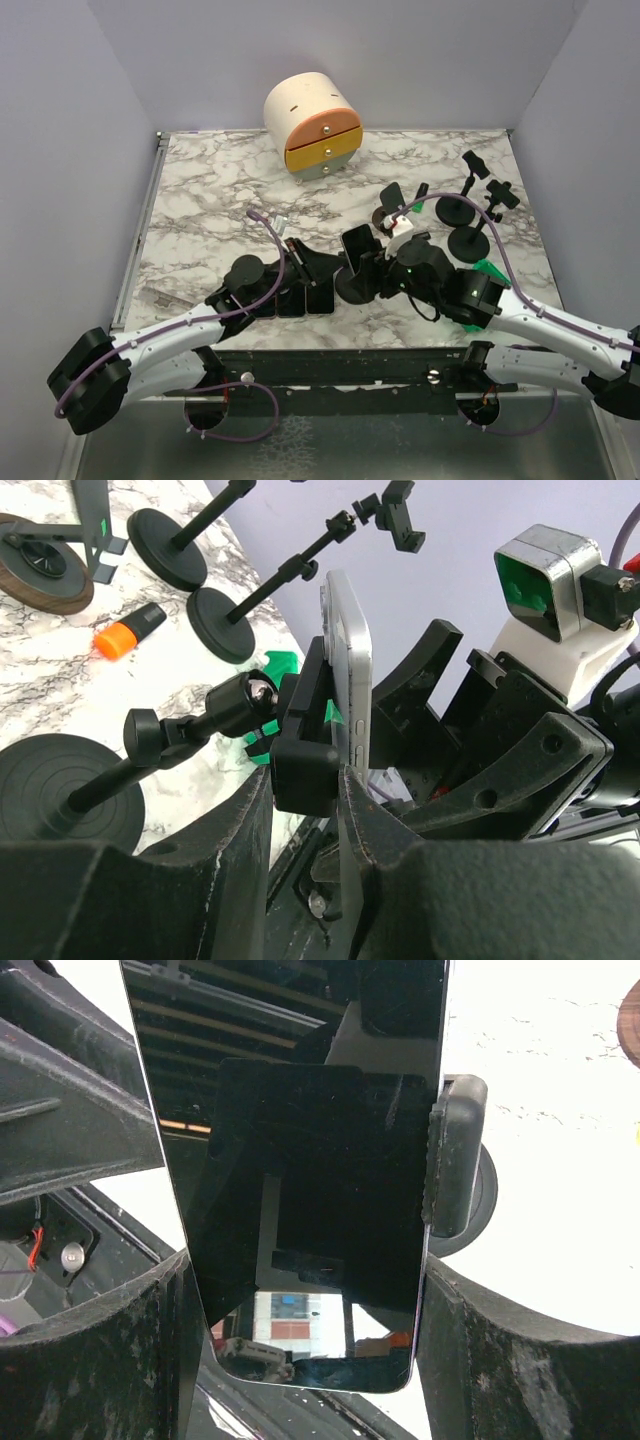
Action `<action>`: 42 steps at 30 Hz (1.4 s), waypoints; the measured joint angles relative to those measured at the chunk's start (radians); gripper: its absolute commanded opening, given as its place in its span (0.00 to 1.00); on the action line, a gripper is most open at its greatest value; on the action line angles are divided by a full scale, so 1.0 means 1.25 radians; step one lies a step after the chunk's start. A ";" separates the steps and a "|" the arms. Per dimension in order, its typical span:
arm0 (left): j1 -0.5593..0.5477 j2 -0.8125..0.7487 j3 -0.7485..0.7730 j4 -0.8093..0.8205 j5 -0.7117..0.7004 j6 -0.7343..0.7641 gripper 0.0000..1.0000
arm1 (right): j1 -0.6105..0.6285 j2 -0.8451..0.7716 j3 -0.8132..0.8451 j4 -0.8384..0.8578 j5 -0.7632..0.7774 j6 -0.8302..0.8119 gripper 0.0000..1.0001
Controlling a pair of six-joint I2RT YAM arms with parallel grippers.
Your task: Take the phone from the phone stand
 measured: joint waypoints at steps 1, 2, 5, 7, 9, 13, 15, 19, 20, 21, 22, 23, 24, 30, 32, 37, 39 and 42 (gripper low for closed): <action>0.002 0.005 -0.001 0.008 0.004 -0.003 0.00 | -0.001 -0.004 -0.003 0.002 -0.004 0.000 0.00; 0.003 0.009 -0.002 0.014 0.006 -0.006 0.00 | -0.002 -0.006 -0.004 0.003 -0.009 0.000 0.00; 0.005 0.021 -0.002 0.033 0.009 -0.013 0.00 | -0.003 -0.011 -0.006 0.006 -0.031 0.000 0.00; 0.007 0.027 -0.002 0.041 0.010 -0.015 0.00 | -0.005 -0.018 -0.011 0.007 -0.044 0.000 0.00; 0.007 0.031 -0.002 0.047 0.011 -0.015 0.00 | -0.005 -0.031 -0.017 0.007 -0.055 0.000 0.00; 0.010 0.039 -0.002 0.058 0.015 -0.016 0.00 | -0.011 -0.050 -0.022 0.007 -0.080 -0.001 0.00; 0.011 0.045 0.003 0.059 0.020 -0.015 0.00 | -0.014 -0.056 -0.022 0.007 -0.091 -0.002 0.00; 0.012 0.057 0.016 0.057 0.032 -0.013 0.11 | -0.020 -0.067 -0.016 -0.004 -0.113 -0.007 0.00; 0.013 0.059 0.017 0.057 0.034 -0.013 0.15 | -0.022 -0.069 -0.012 -0.012 -0.118 -0.007 0.00; 0.015 0.061 0.019 0.056 0.039 -0.013 0.21 | -0.024 -0.070 -0.006 -0.019 -0.123 -0.008 0.00; 0.016 0.062 0.020 0.055 0.042 -0.013 0.27 | -0.025 -0.070 0.001 -0.026 -0.127 -0.009 0.00; 0.016 0.062 0.023 0.052 0.043 -0.012 0.32 | -0.026 -0.071 0.008 -0.031 -0.134 -0.011 0.00; 0.018 0.064 0.025 0.047 0.044 -0.011 0.37 | -0.026 -0.072 0.018 -0.033 -0.138 -0.015 0.00; 0.024 0.065 0.033 0.024 0.047 0.002 0.55 | -0.026 -0.105 0.071 -0.032 -0.162 -0.028 0.00; 0.027 0.065 0.034 0.013 0.047 0.005 0.65 | -0.026 -0.112 0.080 -0.033 -0.173 -0.032 0.00; 0.028 0.032 0.034 -0.030 0.036 0.014 0.99 | -0.026 -0.120 0.090 -0.039 -0.173 -0.050 0.00; 0.028 -0.009 0.034 -0.062 0.009 0.033 0.99 | -0.026 -0.129 0.090 -0.049 -0.156 -0.060 0.00; 0.028 -0.095 0.045 -0.107 -0.020 0.065 0.99 | -0.026 -0.152 0.090 -0.055 -0.125 -0.070 0.00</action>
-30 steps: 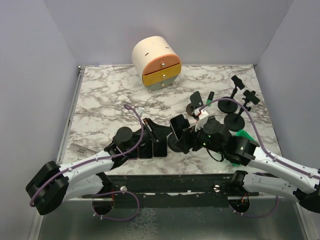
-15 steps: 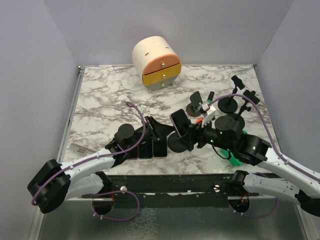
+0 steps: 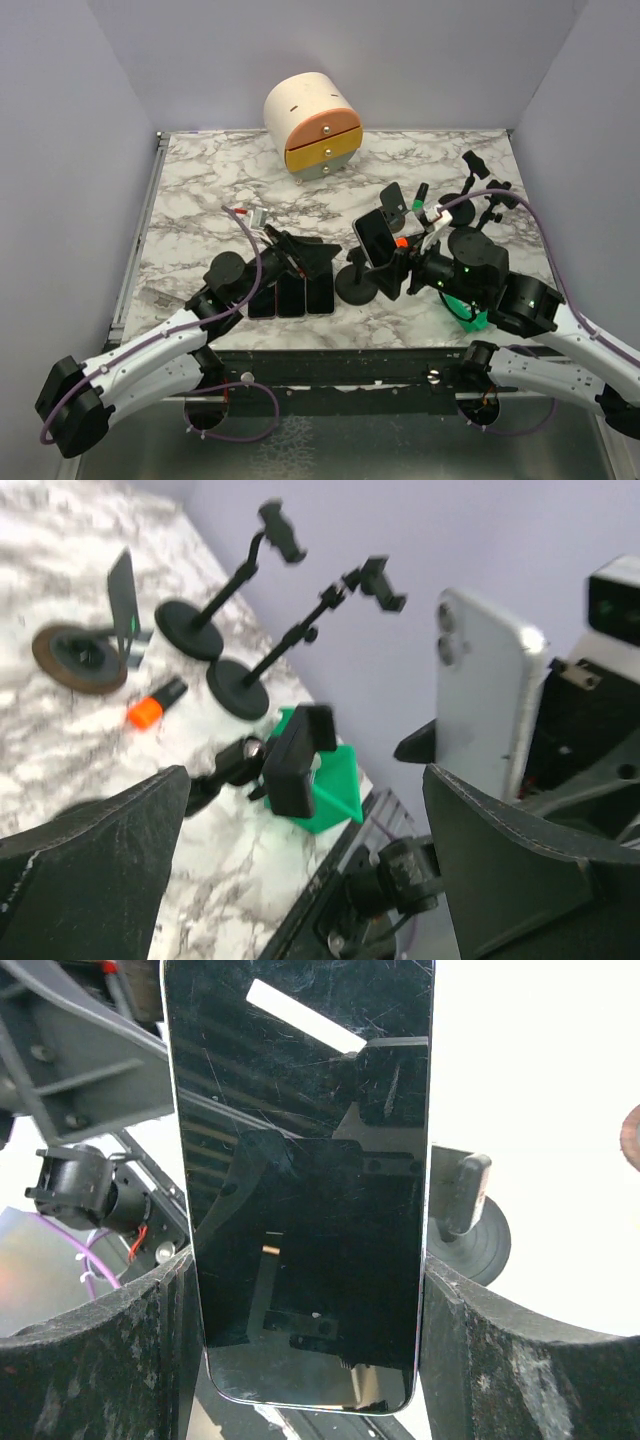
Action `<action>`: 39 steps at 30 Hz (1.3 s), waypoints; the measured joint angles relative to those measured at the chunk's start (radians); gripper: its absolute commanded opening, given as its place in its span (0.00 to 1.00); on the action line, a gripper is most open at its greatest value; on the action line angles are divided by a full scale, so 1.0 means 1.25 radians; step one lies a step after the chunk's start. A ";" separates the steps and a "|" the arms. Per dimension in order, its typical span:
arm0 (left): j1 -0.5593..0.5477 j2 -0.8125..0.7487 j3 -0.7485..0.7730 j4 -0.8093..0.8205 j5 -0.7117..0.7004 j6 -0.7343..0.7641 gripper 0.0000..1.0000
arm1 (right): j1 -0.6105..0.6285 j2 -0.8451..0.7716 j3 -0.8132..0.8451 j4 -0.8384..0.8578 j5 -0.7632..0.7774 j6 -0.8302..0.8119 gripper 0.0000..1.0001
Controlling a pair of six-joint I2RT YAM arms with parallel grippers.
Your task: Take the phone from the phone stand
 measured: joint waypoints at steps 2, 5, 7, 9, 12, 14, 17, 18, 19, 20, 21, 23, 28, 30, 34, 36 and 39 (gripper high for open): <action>0.000 -0.039 0.017 -0.010 -0.017 0.024 0.99 | 0.000 -0.015 0.000 0.004 0.015 -0.008 0.00; 0.000 -0.064 0.059 -0.018 -0.026 0.058 0.99 | 0.000 -0.027 -0.005 0.019 0.028 -0.016 0.00; 0.000 -0.060 0.092 -0.025 -0.024 0.074 0.99 | 0.000 -0.028 -0.013 0.033 0.035 -0.019 0.00; 0.000 -0.047 0.126 -0.029 -0.011 0.087 0.99 | 0.000 -0.027 -0.021 0.044 0.040 -0.021 0.00; 0.000 -0.015 0.168 -0.035 0.030 0.096 0.99 | 0.000 -0.025 -0.031 0.058 0.045 -0.023 0.00; 0.000 0.013 0.193 -0.040 0.067 0.096 0.99 | 0.000 -0.022 -0.033 0.068 0.045 -0.023 0.00; 0.000 0.042 0.215 -0.047 0.107 0.096 0.96 | 0.000 -0.013 -0.033 0.087 0.045 -0.023 0.00; 0.000 0.049 0.220 -0.048 0.117 0.096 0.95 | 0.000 -0.009 -0.033 0.093 0.045 -0.023 0.00; 0.000 0.056 0.225 -0.049 0.128 0.095 0.94 | 0.000 -0.004 -0.033 0.098 0.045 -0.023 0.00; 0.000 0.064 0.232 -0.049 0.140 0.095 0.92 | 0.000 0.002 -0.033 0.101 0.045 -0.023 0.00; 0.000 0.069 0.236 -0.049 0.148 0.095 0.90 | 0.000 0.008 -0.033 0.104 0.045 -0.023 0.00; 0.000 0.077 0.243 -0.049 0.164 0.092 0.84 | 0.000 0.018 -0.033 0.107 0.045 -0.023 0.00; 0.000 0.084 0.244 -0.050 0.187 0.087 0.63 | 0.000 0.027 -0.033 0.108 0.050 -0.020 0.00; 0.000 0.090 0.244 -0.050 0.193 0.086 0.57 | 0.000 0.031 -0.033 0.109 0.056 -0.019 0.00; 0.000 0.114 0.248 -0.052 0.199 0.083 0.51 | 0.000 0.060 -0.022 0.106 0.069 -0.014 0.00; 0.000 0.129 0.257 -0.055 0.202 0.083 0.49 | 0.000 0.083 -0.009 0.102 0.073 -0.014 0.00; 0.003 0.146 0.269 -0.062 0.203 0.084 0.40 | 0.000 0.103 0.004 0.098 0.081 -0.014 0.00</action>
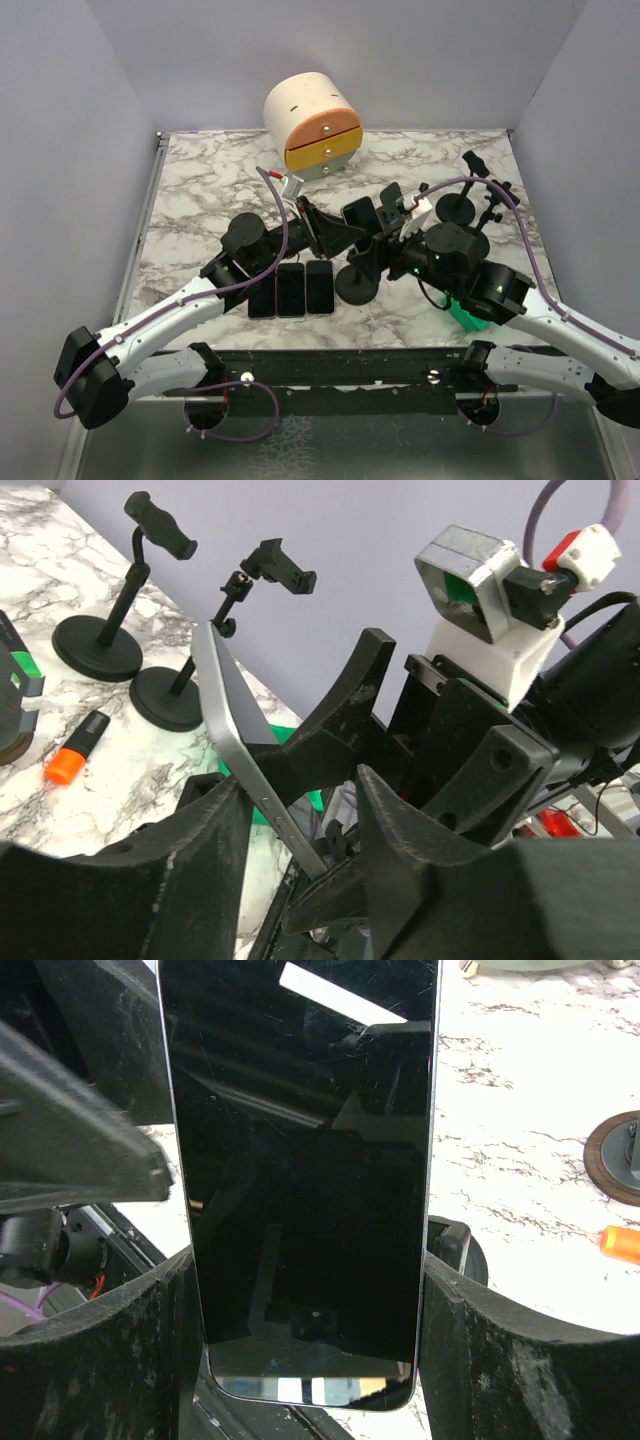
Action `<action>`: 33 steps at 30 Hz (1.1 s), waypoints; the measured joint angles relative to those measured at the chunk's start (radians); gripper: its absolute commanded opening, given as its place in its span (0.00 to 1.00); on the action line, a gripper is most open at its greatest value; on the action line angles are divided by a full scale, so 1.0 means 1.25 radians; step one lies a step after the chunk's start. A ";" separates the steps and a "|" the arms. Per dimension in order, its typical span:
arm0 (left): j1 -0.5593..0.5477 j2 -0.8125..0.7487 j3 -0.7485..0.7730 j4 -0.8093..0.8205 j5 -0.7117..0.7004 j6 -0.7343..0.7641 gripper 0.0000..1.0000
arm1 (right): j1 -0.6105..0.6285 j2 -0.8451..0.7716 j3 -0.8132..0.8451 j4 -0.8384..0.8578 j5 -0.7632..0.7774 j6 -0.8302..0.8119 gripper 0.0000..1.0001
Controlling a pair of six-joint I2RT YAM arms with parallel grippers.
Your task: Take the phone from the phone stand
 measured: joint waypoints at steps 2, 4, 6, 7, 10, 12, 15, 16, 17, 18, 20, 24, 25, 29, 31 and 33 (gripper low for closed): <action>0.001 0.007 0.004 -0.004 0.000 0.001 0.35 | 0.000 0.003 0.007 -0.005 0.002 0.000 0.00; 0.001 0.012 0.009 -0.012 0.000 0.003 0.28 | 0.000 0.003 0.010 -0.005 0.002 0.000 0.00; 0.001 0.016 0.013 -0.018 -0.001 0.005 0.20 | 0.000 0.003 0.013 -0.007 0.002 0.000 0.00; 0.002 0.017 0.013 -0.021 -0.004 0.006 0.14 | 0.000 0.003 0.014 -0.007 0.001 -0.001 0.00; 0.001 0.018 0.013 -0.026 -0.011 0.005 0.00 | 0.000 0.006 0.017 -0.014 -0.001 -0.008 0.19; -0.005 0.018 0.015 -0.026 -0.020 0.007 0.00 | 0.000 0.014 0.017 -0.020 -0.003 -0.018 0.52; -0.007 0.013 0.015 -0.036 -0.033 0.013 0.00 | -0.002 0.018 0.017 -0.023 -0.016 -0.022 0.80; -0.008 0.008 0.015 -0.041 -0.037 0.016 0.00 | -0.002 0.018 0.019 -0.023 -0.020 -0.024 0.97; -0.010 0.000 0.015 -0.051 -0.047 0.023 0.00 | -0.002 0.018 0.022 -0.023 -0.025 -0.025 0.99; -0.010 -0.010 0.014 -0.061 -0.058 0.033 0.00 | -0.002 0.017 0.027 -0.027 -0.031 -0.022 0.99; -0.003 -0.034 0.014 -0.092 -0.097 0.056 0.00 | -0.002 0.010 0.043 -0.033 -0.041 -0.026 1.00; 0.026 -0.067 0.029 -0.182 -0.164 0.102 0.00 | -0.002 -0.009 0.083 -0.052 -0.049 -0.029 1.00; 0.044 -0.070 0.037 -0.209 -0.176 0.112 0.00 | -0.002 -0.013 0.094 -0.058 -0.052 -0.032 1.00; 0.120 -0.071 0.073 -0.283 -0.185 0.133 0.00 | -0.002 -0.037 0.123 -0.083 -0.055 -0.049 1.00; 0.184 -0.066 0.087 -0.308 -0.168 0.139 0.00 | -0.002 -0.055 0.125 -0.093 -0.057 -0.059 1.00; 0.255 -0.051 0.089 -0.313 -0.141 0.139 0.00 | -0.002 -0.074 0.125 -0.103 -0.058 -0.067 1.00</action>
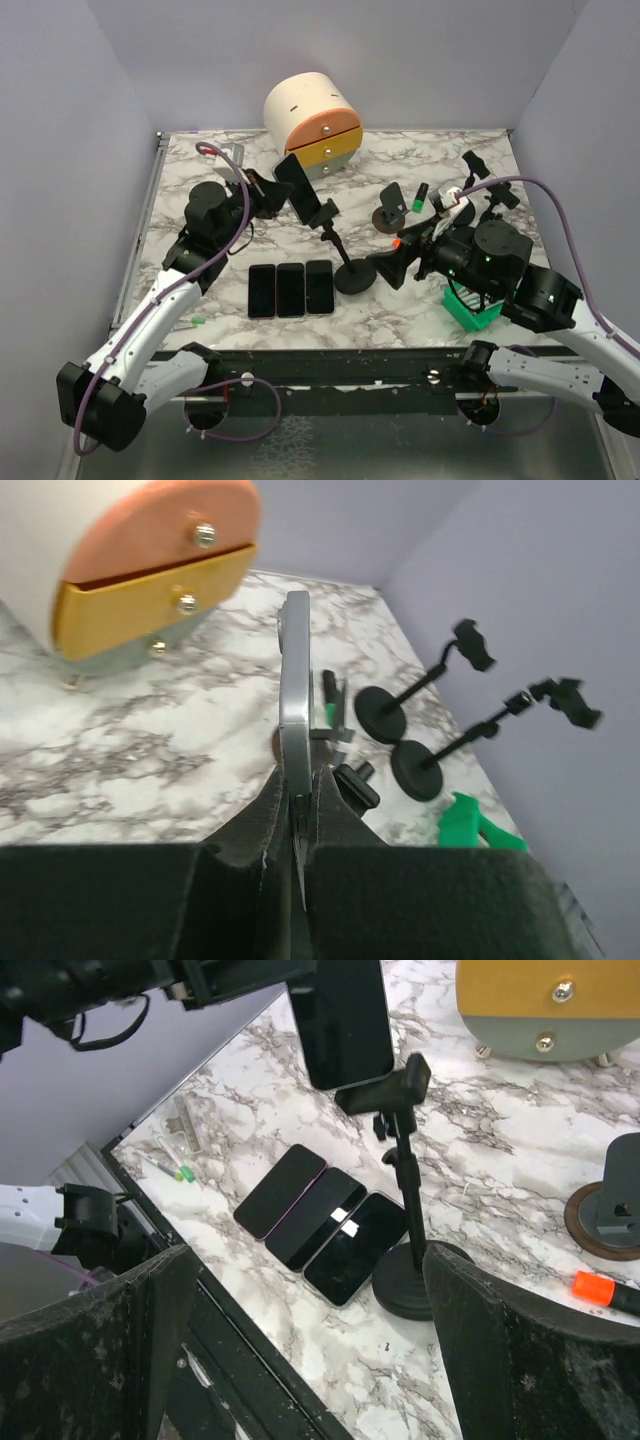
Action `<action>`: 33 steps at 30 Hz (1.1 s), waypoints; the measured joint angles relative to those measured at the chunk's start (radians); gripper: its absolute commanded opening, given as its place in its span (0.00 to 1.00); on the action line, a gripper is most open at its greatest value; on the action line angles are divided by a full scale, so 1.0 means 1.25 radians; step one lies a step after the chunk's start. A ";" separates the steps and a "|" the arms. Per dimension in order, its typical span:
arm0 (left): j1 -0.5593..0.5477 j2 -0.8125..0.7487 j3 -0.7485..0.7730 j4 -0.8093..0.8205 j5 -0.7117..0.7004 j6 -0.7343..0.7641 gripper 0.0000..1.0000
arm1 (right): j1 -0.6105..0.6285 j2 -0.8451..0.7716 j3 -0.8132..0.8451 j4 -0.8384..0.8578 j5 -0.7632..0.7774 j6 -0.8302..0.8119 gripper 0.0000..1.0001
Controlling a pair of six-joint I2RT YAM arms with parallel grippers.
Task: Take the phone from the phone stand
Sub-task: Remove the phone from the phone stand, then place the phone at the center of the board.
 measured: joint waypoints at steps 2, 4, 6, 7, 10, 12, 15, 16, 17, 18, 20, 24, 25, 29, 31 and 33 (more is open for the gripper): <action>0.056 0.013 -0.010 0.015 0.015 -0.001 0.00 | 0.000 -0.015 0.000 -0.008 0.000 -0.006 1.00; 0.088 0.016 -0.042 0.049 0.029 -0.005 0.00 | 0.000 -0.027 -0.003 -0.008 -0.001 -0.011 1.00; 0.091 0.015 -0.073 0.058 0.062 -0.010 0.00 | 0.000 -0.038 -0.014 -0.007 -0.001 -0.011 1.00; 0.088 0.019 -0.084 0.058 0.085 -0.013 0.00 | 0.000 -0.042 -0.022 -0.008 -0.001 -0.011 1.00; 0.071 0.027 -0.090 0.047 0.141 -0.016 0.00 | 0.000 -0.049 -0.041 -0.007 -0.001 -0.011 0.99; 0.055 0.028 -0.093 0.037 0.179 -0.020 0.00 | 0.000 -0.049 -0.050 -0.005 -0.001 -0.011 0.99; 0.032 0.028 -0.093 0.036 0.218 -0.023 0.00 | 0.000 -0.049 -0.067 0.008 0.002 -0.010 0.99; 0.027 0.028 -0.093 0.036 0.226 -0.023 0.00 | 0.000 -0.050 -0.076 0.014 0.008 -0.009 0.99; 0.020 0.028 -0.093 0.036 0.231 -0.023 0.00 | 0.000 -0.053 -0.086 0.020 0.014 -0.007 0.99; 0.014 0.028 -0.093 0.036 0.235 -0.023 0.00 | 0.000 -0.056 -0.097 0.028 0.023 -0.002 0.99; 0.007 0.026 -0.093 0.034 0.238 -0.023 0.00 | 0.000 -0.062 -0.120 0.041 0.042 0.009 0.98; 0.003 0.011 -0.093 -0.005 0.228 -0.004 0.00 | 0.000 -0.048 -0.142 0.046 0.091 0.043 0.96; 0.003 0.005 -0.093 -0.020 0.220 0.004 0.00 | 0.000 -0.036 -0.142 0.045 0.107 0.055 0.96; 0.015 0.000 -0.092 -0.094 0.193 0.033 0.00 | 0.000 0.028 -0.142 0.045 0.175 0.100 0.94; 0.025 0.000 -0.093 -0.133 0.187 0.039 0.00 | -0.001 0.073 -0.143 0.044 0.208 0.122 0.93; 0.033 -0.001 -0.095 -0.156 0.187 0.044 0.00 | -0.001 0.116 -0.145 0.043 0.234 0.139 0.92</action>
